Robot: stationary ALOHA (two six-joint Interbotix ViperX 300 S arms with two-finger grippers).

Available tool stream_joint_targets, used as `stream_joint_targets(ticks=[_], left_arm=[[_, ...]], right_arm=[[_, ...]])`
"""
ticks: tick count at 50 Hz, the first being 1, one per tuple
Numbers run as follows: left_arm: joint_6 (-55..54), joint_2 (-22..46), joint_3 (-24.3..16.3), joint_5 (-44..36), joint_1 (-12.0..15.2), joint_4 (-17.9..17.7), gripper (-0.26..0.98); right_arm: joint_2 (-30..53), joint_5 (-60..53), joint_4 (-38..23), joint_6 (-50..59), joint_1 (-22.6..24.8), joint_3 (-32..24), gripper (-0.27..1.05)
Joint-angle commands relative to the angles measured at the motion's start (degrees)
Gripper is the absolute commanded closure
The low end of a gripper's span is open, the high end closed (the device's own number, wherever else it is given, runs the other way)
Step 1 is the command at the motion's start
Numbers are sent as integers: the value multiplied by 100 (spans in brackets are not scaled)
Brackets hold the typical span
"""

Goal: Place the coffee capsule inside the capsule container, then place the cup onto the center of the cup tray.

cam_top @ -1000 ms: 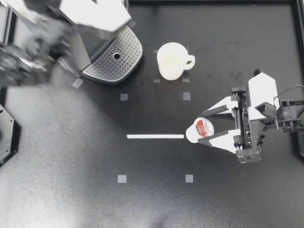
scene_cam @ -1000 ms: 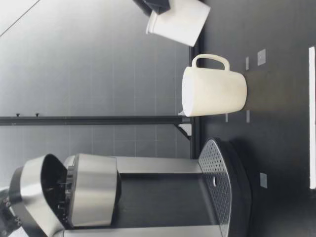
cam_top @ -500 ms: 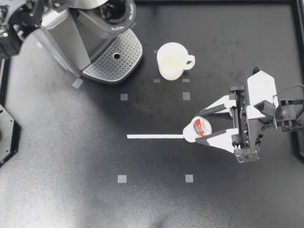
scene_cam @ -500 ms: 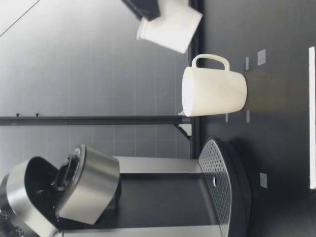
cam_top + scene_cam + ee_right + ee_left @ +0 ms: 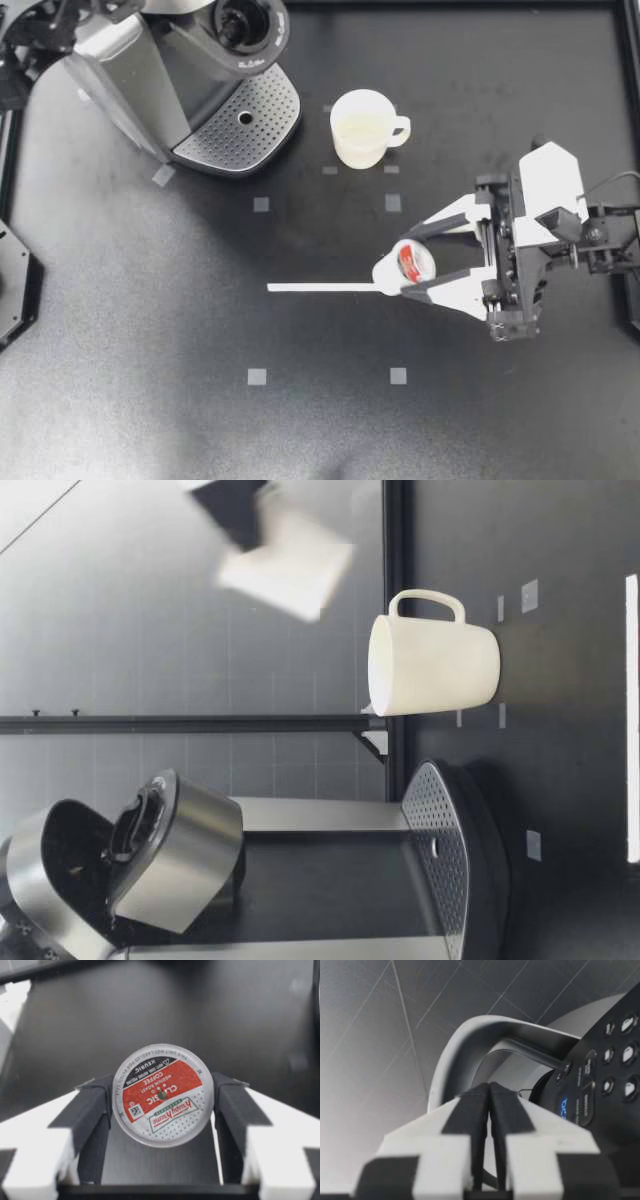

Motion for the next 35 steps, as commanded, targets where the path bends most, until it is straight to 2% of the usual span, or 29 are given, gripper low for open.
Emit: stream_joint_targets(ticks=[1,7,19,28,35], left_arm=[[-176,-237,-18,-97,211,-44,62],[-527,-475,9,-712,211,-237,61],[-1441,-1187,220,-2092,211,-299,61],[-2127,-1934,598,-3111,211,-290,61],[-2496,-2338,888,-3445,211,-264,61]], right_arm=[[-202,-193,-18,-123,-105,-255,24],[-352,-281,-18,-466,-360,-466,25],[-536,-387,-18,-1134,-1063,-1037,24],[-334,-483,-18,-1793,-1441,-1494,25],[-26,-598,-18,-2206,-1564,-1890,24]])
